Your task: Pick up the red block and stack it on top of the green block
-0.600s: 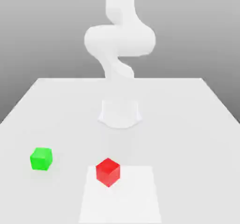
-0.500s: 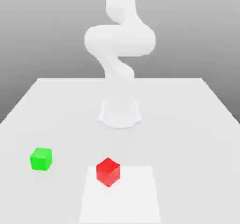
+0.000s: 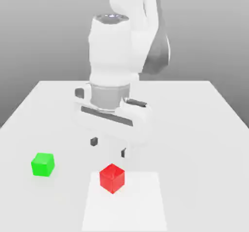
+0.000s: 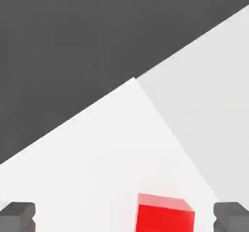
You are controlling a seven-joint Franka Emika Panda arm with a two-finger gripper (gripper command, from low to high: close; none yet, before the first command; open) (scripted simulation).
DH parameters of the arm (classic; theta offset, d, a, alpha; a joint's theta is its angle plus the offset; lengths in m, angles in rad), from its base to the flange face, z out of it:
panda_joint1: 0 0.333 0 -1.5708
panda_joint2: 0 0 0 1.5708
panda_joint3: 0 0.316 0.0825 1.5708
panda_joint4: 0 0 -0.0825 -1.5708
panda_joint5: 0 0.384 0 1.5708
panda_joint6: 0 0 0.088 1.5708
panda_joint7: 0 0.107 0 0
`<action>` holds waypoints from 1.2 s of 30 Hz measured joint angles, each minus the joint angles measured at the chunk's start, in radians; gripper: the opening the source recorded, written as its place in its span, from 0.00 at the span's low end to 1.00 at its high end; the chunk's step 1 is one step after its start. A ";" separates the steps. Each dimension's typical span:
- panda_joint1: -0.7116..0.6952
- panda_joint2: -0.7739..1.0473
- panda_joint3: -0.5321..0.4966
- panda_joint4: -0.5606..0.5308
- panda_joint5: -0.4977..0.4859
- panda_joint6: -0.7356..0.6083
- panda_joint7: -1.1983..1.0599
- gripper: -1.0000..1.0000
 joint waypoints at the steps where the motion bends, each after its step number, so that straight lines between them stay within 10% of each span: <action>1: -0.001 0.040 -0.001 -0.004 -0.004 0.032 0.013 0.50; 6: 0.028 0.223 -0.049 0.013 -0.069 0.186 0.069 0.50; 7: 0.042 0.254 -0.066 0.017 -0.080 0.212 0.076 0.00; 21: 0.033 0.036 -0.035 -0.015 -0.003 0.027 0.022 0.00; 30: -0.303 -0.075 -0.278 0.032 -0.060 -0.130 0.187 0.00; 36: -0.341 0.098 -0.297 0.046 0.019 0.027 0.148 0.00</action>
